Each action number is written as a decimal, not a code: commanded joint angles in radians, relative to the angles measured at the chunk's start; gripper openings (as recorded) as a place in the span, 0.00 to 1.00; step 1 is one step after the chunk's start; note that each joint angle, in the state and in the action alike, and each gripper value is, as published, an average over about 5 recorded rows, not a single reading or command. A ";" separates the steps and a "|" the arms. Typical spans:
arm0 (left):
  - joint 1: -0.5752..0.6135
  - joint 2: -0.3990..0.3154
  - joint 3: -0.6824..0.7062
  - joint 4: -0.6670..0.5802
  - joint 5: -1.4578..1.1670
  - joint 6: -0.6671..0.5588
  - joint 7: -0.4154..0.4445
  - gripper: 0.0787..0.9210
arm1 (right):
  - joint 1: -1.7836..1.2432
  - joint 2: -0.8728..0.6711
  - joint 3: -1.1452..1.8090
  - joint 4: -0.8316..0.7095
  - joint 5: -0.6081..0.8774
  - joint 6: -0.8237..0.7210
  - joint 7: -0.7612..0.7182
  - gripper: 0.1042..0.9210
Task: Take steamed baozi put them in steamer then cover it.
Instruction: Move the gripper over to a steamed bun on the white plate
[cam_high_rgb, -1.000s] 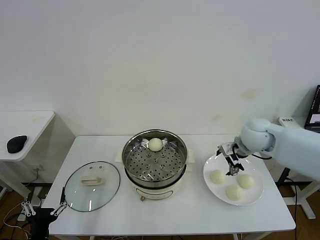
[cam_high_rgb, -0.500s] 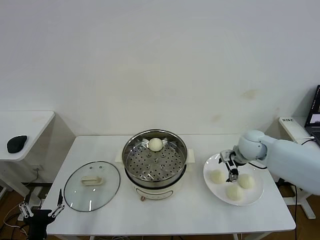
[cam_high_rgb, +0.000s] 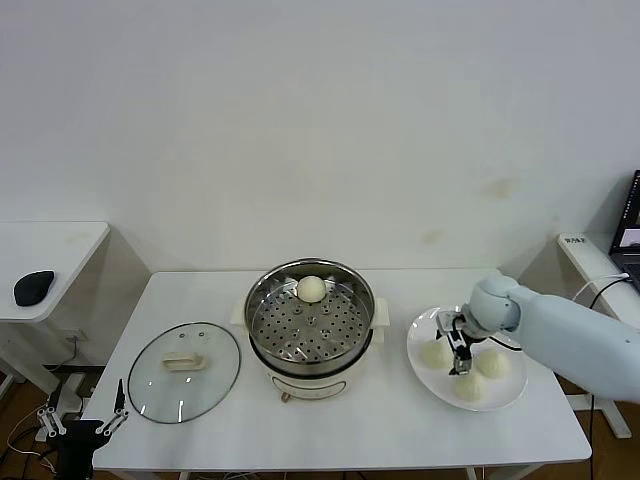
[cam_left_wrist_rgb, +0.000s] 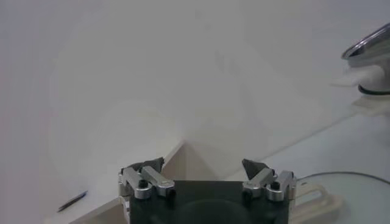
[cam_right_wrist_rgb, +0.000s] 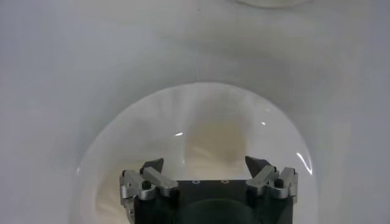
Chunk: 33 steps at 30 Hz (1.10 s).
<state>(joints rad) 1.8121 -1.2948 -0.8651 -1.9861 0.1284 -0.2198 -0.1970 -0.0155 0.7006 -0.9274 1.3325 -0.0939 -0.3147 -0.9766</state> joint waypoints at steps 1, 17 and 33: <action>0.004 0.001 -0.001 -0.010 0.002 -0.001 -0.002 0.88 | -0.037 0.025 0.032 -0.046 -0.013 0.006 0.015 0.87; -0.002 -0.001 0.003 -0.002 0.003 -0.004 -0.002 0.88 | -0.020 0.017 0.037 -0.020 -0.004 -0.002 0.022 0.77; -0.005 0.000 0.011 -0.001 0.005 -0.004 -0.001 0.88 | -0.021 0.007 0.034 -0.008 -0.001 -0.022 0.021 0.78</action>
<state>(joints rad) 1.8049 -1.2958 -0.8541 -1.9849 0.1330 -0.2241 -0.1987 -0.0355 0.7105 -0.8948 1.3219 -0.0965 -0.3332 -0.9570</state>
